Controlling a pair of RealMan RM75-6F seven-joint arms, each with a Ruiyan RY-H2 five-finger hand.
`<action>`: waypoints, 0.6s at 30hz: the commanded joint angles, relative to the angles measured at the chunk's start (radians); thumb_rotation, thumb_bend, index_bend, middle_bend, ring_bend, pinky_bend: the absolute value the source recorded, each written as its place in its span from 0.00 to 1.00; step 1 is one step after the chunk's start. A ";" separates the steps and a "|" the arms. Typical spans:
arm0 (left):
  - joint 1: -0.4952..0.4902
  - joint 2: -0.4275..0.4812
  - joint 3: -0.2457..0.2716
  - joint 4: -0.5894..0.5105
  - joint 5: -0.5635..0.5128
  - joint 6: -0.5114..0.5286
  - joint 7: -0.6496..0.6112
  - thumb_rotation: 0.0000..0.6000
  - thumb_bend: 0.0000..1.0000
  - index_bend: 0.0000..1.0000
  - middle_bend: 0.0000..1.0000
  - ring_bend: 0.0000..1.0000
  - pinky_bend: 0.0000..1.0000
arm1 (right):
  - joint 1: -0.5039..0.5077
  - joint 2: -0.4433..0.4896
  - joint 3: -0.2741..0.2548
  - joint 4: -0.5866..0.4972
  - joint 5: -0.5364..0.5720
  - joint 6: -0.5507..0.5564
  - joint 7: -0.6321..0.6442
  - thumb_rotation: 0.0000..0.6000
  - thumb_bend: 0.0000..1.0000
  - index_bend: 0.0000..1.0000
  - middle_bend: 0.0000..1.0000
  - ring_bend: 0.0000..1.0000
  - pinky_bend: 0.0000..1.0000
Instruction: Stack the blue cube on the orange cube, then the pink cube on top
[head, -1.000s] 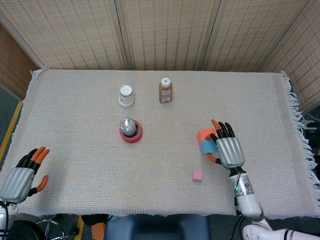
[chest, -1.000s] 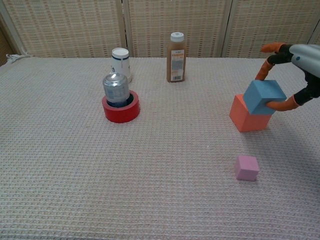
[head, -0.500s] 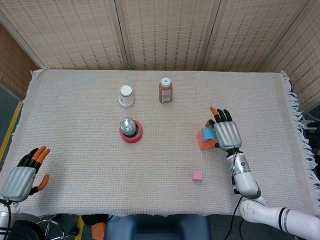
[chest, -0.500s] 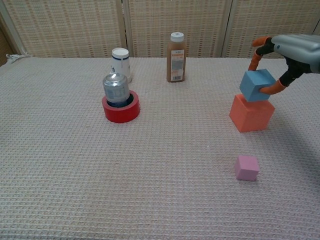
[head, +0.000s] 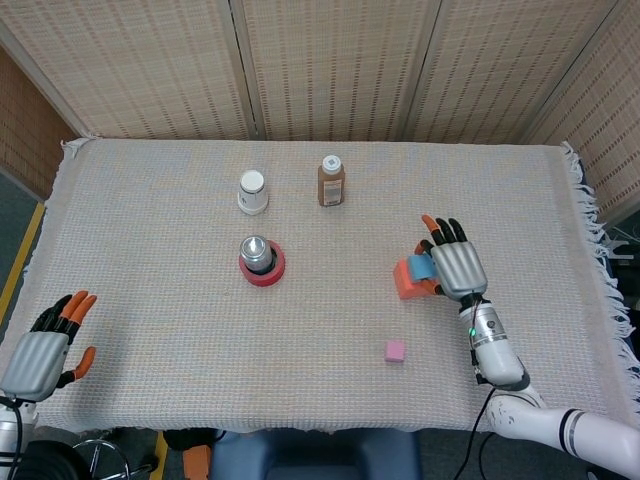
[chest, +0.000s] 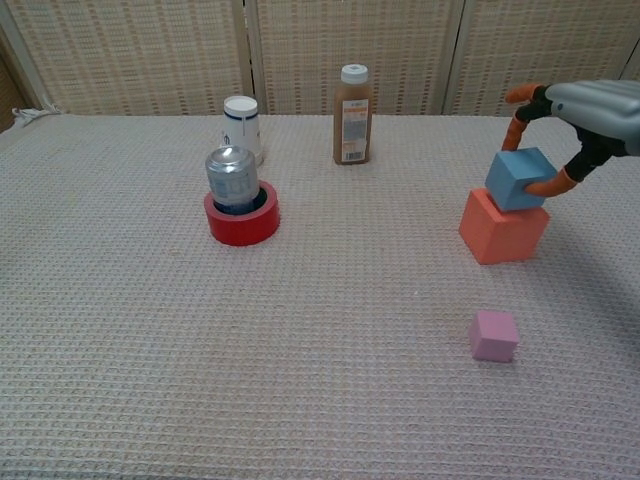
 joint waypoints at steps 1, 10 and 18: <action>-0.003 -0.003 0.000 0.000 -0.003 -0.007 0.006 1.00 0.46 0.00 0.00 0.00 0.14 | 0.003 -0.006 -0.009 0.015 -0.005 -0.002 0.009 1.00 0.24 0.51 0.00 0.00 0.00; -0.009 -0.007 0.000 0.001 -0.011 -0.021 0.017 1.00 0.46 0.00 0.00 0.00 0.14 | 0.016 -0.024 -0.024 0.038 -0.008 -0.007 0.021 1.00 0.24 0.50 0.00 0.00 0.00; -0.011 -0.006 0.000 0.001 -0.014 -0.025 0.014 1.00 0.46 0.00 0.00 0.00 0.14 | 0.020 -0.015 -0.035 0.011 0.031 0.001 -0.029 1.00 0.24 0.33 0.00 0.00 0.00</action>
